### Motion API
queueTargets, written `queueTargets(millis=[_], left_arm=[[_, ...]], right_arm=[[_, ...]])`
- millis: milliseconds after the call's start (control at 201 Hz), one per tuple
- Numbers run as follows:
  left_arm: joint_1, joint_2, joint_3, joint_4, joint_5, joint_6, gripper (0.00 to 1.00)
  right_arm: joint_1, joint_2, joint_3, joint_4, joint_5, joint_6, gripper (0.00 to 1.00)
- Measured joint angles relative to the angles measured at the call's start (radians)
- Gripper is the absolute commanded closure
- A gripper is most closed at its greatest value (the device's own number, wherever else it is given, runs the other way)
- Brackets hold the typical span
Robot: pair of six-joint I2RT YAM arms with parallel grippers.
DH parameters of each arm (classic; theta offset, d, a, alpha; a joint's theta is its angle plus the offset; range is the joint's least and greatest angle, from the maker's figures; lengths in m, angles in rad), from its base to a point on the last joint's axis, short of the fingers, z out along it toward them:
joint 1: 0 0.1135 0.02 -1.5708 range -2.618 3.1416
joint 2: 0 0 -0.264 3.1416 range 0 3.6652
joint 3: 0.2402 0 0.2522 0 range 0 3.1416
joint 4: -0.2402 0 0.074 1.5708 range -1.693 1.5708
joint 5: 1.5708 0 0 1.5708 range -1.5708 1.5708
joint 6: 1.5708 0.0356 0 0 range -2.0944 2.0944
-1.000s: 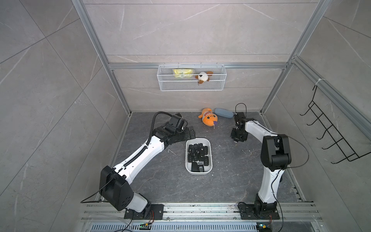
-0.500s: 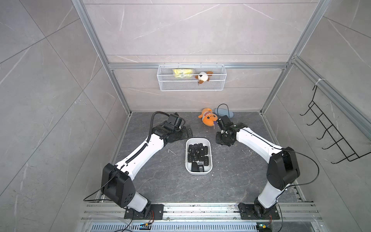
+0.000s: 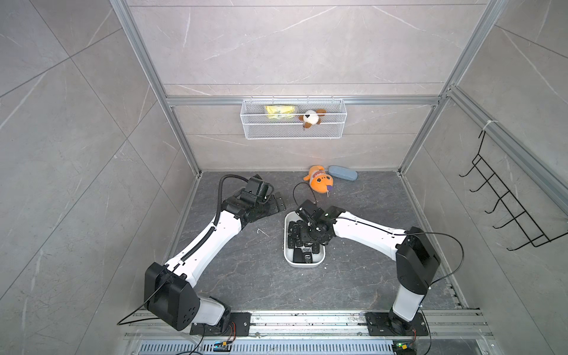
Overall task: Place the car key into the storage box
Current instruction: Place the car key in the storage box.
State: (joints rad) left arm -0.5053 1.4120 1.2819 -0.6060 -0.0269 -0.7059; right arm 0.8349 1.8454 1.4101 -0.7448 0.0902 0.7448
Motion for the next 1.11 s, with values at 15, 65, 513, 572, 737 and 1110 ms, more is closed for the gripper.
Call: queueTargets(millis=[15,65,513,572,737,1110], left_arm=[[0.000,0.000,-0.002,-0.001,0.000,-0.001,0.00],[0.001,-0.002,-0.006,-0.002,-0.001,-0.002,0.00],[0.002,-0.002,-0.011,-0.001,0.000,-0.013,0.00],[0.003,-0.002,-0.011,-0.001,0.001,-0.014,0.00],[0.004,-0.002,-0.011,0.000,0.002,-0.017,0.00],[0.004,-0.002,-0.011,0.000,0.001,-0.016,0.00]], right_arm=[[0.004,0.006,-0.001,0.002,-0.001,0.001,0.66],[0.017,0.028,-0.002,0.008,-0.009,0.006,0.66],[0.042,0.113,-0.006,0.042,-0.021,0.027,0.63],[0.042,0.117,-0.012,0.046,-0.020,0.031,0.60],[0.042,0.117,-0.015,0.046,-0.020,0.039,0.51],[0.042,0.085,-0.015,0.045,0.001,0.041,0.35]])
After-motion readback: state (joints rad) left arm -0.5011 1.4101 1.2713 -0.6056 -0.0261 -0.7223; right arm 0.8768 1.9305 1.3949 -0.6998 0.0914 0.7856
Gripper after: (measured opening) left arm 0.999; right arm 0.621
